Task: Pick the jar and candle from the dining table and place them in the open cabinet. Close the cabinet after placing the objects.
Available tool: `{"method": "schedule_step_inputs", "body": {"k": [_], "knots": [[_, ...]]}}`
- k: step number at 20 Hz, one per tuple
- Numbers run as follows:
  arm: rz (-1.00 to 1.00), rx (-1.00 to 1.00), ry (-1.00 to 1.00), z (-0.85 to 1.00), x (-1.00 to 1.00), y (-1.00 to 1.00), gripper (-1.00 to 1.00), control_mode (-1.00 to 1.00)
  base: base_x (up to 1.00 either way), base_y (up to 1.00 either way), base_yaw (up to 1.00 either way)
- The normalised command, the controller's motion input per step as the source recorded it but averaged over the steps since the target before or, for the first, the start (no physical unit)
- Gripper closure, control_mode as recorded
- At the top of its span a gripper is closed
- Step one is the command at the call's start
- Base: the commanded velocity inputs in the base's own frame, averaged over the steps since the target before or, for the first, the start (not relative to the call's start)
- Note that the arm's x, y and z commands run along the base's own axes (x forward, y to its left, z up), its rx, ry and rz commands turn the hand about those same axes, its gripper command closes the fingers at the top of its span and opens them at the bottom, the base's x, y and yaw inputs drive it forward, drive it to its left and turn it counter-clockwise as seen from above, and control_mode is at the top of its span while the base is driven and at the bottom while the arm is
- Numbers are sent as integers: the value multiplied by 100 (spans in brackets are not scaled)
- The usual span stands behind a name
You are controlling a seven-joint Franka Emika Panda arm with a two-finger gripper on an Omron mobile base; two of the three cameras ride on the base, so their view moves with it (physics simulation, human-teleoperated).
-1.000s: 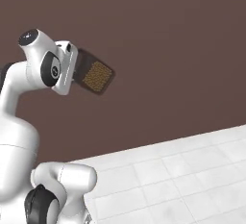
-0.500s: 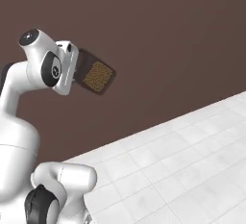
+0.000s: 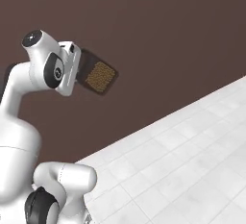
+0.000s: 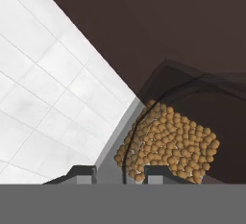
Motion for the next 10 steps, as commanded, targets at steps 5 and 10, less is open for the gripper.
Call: {"method": "schedule_step_inputs", "body": {"k": [5, 10], "knots": [[0, 0, 0, 0, 0, 0, 100, 100, 100, -2, -14], [0, 0, 0, 0, 0, 0, 100, 100, 100, -16, -15]]}}
